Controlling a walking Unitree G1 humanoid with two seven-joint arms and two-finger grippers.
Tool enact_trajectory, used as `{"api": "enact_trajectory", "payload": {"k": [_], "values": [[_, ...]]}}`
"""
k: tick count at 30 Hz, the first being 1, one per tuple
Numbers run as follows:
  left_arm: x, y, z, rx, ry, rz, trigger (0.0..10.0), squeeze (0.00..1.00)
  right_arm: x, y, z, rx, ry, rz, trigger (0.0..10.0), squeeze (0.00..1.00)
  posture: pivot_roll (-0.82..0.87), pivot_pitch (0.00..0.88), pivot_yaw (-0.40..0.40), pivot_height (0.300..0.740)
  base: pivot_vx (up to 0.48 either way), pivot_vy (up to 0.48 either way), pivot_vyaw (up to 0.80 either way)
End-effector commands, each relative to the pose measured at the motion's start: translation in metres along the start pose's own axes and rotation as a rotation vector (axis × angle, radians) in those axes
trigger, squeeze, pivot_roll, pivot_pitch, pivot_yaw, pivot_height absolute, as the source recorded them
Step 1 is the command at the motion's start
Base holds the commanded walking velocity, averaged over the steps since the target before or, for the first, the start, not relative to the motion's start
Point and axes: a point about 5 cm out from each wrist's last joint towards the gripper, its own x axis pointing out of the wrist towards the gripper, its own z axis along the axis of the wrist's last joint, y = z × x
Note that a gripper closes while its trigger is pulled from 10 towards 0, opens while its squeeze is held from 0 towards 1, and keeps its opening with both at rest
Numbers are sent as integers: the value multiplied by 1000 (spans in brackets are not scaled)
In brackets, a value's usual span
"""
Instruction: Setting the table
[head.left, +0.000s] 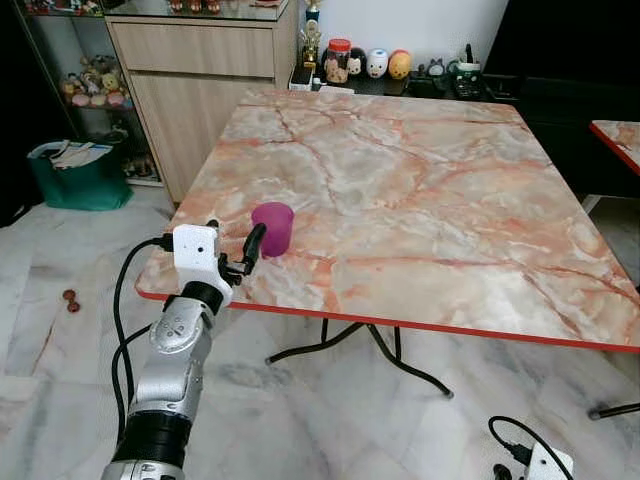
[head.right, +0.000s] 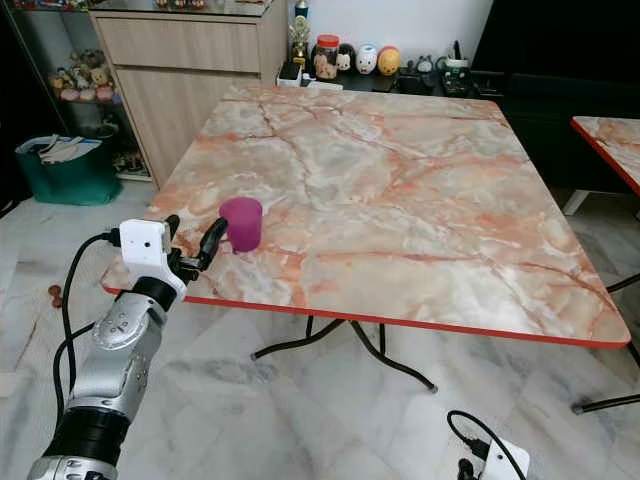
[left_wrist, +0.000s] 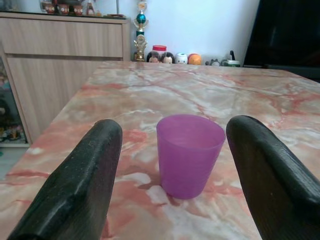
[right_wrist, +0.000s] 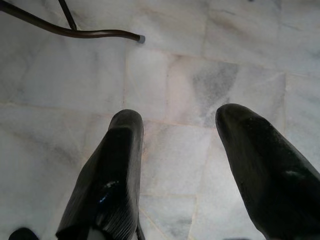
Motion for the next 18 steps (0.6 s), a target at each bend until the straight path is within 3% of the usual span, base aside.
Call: {"api": "enact_trajectory", "payload": {"k": [1,4,11,18], "values": [[-2,-1,3,-6,-4,-5,10000,0,0,1,0,-1,-5,1,10000,0,135,0,-55,740,0,0,0],[-2,-2,3,-10,-5,-6,10000,0,-1,0,-2,-2,2,-1,10000,0,135,0,-53,740,0,0,0],[-2,-2,4,-16,-11,-1,10000,0,-2,-3,-6,-1,18,-2,10000,0,134,0,-59,740,278,0,0],[-4,-2,6,-18,-18,10,10000,0,-9,2,-26,-122,49,61,10000,0,144,0,-66,740,294,0,0]]}}
